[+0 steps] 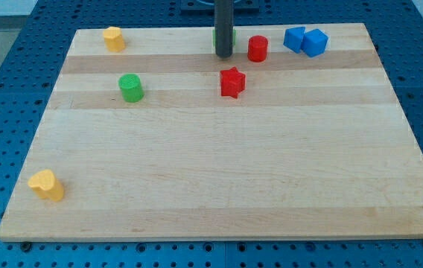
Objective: Point your arm at the blue cube
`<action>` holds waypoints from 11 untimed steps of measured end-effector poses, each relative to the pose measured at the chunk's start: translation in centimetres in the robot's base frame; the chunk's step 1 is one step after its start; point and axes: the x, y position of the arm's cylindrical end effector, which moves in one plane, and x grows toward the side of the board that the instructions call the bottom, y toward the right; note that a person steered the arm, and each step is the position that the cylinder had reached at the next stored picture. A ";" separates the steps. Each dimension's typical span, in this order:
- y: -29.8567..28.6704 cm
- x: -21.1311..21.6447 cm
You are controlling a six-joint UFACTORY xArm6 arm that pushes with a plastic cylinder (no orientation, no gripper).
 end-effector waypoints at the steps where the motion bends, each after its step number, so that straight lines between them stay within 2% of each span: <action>1: 0.6 1.9; 2: 2.7 4.6; 3: 8.2 5.3; 5: 19.6 5.0; 6: 22.3 2.5; 8: 23.1 -4.4; 9: 21.8 -6.2; 11: 21.4 -3.3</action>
